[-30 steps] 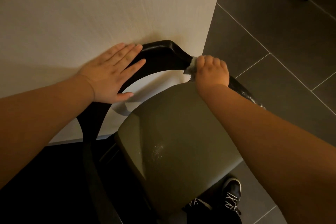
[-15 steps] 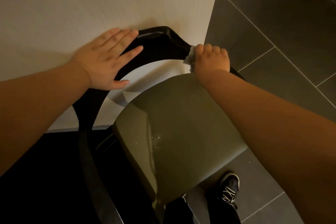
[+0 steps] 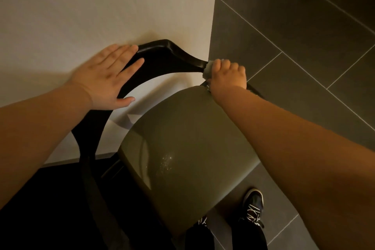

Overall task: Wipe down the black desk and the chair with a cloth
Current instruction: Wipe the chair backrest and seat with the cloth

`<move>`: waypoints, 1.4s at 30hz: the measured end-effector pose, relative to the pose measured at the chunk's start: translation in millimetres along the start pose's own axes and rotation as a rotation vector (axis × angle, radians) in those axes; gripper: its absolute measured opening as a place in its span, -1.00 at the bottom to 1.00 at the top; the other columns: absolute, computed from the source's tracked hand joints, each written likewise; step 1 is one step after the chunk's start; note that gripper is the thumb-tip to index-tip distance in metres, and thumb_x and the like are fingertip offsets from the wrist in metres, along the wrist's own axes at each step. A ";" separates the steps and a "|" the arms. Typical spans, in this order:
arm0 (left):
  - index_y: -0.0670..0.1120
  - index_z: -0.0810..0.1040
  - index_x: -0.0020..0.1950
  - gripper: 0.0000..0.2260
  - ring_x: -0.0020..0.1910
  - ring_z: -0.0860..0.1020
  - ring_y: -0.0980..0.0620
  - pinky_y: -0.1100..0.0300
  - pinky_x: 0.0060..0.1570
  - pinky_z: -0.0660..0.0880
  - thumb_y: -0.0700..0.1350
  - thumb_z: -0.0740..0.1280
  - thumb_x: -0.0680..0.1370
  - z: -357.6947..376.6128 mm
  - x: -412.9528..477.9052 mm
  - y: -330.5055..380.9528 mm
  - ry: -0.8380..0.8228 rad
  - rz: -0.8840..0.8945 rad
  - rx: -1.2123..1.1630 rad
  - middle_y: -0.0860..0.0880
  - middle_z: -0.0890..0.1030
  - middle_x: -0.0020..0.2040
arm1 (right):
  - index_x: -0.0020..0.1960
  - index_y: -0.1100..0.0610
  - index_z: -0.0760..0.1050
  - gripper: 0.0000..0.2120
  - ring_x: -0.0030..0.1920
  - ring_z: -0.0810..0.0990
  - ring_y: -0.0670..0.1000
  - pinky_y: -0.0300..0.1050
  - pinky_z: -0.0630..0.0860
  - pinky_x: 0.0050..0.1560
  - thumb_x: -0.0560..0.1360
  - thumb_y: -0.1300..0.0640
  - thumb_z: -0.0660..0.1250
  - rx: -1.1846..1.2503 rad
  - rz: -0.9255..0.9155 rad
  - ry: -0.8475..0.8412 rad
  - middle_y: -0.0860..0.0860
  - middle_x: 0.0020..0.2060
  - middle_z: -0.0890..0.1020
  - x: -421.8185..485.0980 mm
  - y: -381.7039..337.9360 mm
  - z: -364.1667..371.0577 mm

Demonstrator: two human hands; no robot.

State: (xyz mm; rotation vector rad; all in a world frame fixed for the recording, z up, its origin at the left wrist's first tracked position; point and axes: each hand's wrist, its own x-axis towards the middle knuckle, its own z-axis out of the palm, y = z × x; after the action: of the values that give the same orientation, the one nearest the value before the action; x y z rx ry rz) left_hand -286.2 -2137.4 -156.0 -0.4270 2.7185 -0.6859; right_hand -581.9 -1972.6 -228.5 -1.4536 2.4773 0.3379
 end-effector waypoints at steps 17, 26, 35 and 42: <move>-0.01 0.61 0.10 -0.63 -0.10 0.56 -0.13 -0.01 -0.11 0.51 0.24 0.22 0.58 -62.3 160.3 16.5 -0.053 0.131 -0.259 -0.02 0.59 -0.09 | 0.64 0.17 -0.03 -0.29 0.40 0.40 0.28 0.19 0.35 0.38 0.69 -0.18 0.15 0.083 0.120 -0.018 0.20 0.48 0.34 -21.0 26.1 19.0; -0.03 0.65 0.01 -0.62 -0.26 0.52 -0.12 0.06 -0.28 0.42 0.25 0.25 0.56 -54.6 161.9 20.8 0.029 0.094 -0.317 -0.02 0.56 -0.21 | 0.66 0.16 -0.03 -0.27 0.36 0.41 0.24 0.15 0.34 0.38 0.68 -0.26 0.04 0.056 0.197 0.009 0.19 0.43 0.37 -76.4 68.5 48.2; 0.01 0.66 0.04 -0.59 -0.31 0.50 -0.10 0.09 -0.30 0.36 0.28 0.18 0.61 -56.5 164.6 25.3 -0.034 -0.037 -0.330 0.00 0.53 -0.31 | 0.59 0.13 0.20 -0.31 0.25 0.51 0.24 0.14 0.45 0.22 0.64 -0.28 0.20 0.194 0.078 0.131 0.15 0.34 0.49 -32.9 45.2 37.7; 0.01 0.67 0.01 -0.62 -0.34 0.49 -0.08 0.11 -0.32 0.35 0.25 0.20 0.63 -56.2 166.7 26.8 -0.042 -0.086 -0.383 0.00 0.53 -0.35 | 0.62 0.19 0.17 -0.24 0.28 0.46 0.26 0.15 0.41 0.30 0.63 -0.32 0.13 0.134 0.215 0.121 0.20 0.36 0.46 -104.1 89.5 65.9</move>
State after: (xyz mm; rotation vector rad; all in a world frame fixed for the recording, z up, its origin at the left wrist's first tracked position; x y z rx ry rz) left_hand -463.7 -2151.0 -158.4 -0.6405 2.8033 -0.1668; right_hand -604.9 -1823.7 -249.9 -1.1919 2.7015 0.1224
